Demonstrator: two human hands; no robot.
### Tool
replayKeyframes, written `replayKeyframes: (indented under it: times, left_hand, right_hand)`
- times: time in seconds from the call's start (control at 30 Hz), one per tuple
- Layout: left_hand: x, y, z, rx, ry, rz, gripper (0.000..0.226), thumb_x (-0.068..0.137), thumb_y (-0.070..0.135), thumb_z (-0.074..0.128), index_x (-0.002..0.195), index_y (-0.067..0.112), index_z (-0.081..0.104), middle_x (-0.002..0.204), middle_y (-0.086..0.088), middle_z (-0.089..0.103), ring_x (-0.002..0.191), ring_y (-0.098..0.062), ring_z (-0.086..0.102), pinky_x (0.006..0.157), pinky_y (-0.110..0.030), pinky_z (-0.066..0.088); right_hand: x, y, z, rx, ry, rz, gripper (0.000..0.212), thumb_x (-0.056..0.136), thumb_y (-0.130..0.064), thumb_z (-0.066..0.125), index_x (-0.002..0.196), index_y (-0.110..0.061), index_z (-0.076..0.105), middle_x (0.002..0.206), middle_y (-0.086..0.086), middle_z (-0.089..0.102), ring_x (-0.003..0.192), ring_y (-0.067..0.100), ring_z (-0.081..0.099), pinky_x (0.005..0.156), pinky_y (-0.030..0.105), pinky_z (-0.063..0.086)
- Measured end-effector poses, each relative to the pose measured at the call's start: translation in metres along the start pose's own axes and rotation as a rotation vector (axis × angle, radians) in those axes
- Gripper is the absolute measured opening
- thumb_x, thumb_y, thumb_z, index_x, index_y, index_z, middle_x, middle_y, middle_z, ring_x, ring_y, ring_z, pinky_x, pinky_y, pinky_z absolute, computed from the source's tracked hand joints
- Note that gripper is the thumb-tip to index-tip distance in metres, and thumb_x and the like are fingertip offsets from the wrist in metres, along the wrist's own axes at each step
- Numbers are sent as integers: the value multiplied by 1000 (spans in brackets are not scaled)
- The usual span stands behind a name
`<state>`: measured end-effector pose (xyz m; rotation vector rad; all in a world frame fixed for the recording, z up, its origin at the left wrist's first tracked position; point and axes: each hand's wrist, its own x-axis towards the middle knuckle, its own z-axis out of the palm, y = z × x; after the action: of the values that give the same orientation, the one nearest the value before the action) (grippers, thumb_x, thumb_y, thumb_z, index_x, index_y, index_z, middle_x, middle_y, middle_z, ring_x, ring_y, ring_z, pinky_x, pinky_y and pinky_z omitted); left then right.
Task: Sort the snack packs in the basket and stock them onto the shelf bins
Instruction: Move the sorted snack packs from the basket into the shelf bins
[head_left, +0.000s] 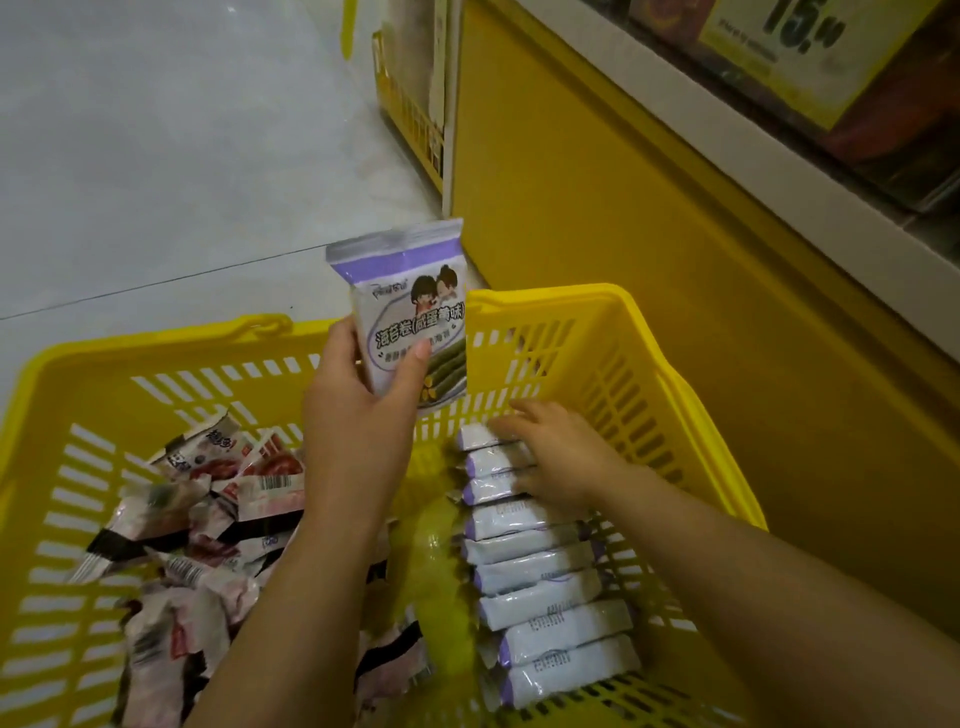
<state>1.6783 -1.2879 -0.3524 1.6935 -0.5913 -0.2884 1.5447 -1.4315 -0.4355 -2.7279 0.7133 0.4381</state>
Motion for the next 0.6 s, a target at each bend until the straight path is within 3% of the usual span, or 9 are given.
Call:
replayKeyframes:
  times: [0.1, 0.2, 0.33, 0.47, 0.6]
  left_hand:
    - [1, 4, -1, -39, 49, 21, 23, 89, 28, 66, 108, 29, 54, 96, 22, 63, 89, 12, 61, 64, -6, 48]
    - [1, 7, -1, -59, 56, 25, 23, 89, 24, 66, 109, 26, 55, 97, 21, 63, 89, 12, 61, 63, -4, 46]
    - [1, 6, 0, -73, 48, 17, 23, 89, 25, 66, 109, 25, 56, 97, 19, 65, 89, 9, 62, 66, -7, 49]
    - [0, 5, 1, -78, 44, 15, 25, 89, 28, 65, 112, 27, 55, 100, 18, 65, 91, 7, 62, 68, -10, 51]
    - [0, 8, 1, -112, 109, 9, 23, 92, 27, 61, 113, 24, 53, 96, 20, 62, 85, 16, 59, 62, -2, 43]
  right_hand:
    - [18, 5, -1, -111, -77, -58, 91, 72, -49, 74, 147, -31, 25, 150, 3, 35, 135, 27, 32, 108, 40, 28]
    - [26, 5, 2, -202, 2, -133, 88, 71, -51, 68, 145, -26, 28, 139, 5, 45, 123, 29, 44, 101, 38, 37]
    - [24, 11, 13, -349, 29, -125, 92, 75, -55, 69, 147, -23, 21, 141, 4, 42, 127, 26, 40, 103, 41, 35]
    - [24, 5, 3, -270, 39, -87, 82, 75, -56, 68, 140, -23, 32, 135, 4, 49, 121, 26, 44, 98, 39, 38]
    - [2, -3, -27, -191, 150, -105, 81, 71, -61, 66, 135, -20, 38, 127, 5, 53, 115, 27, 49, 92, 37, 41]
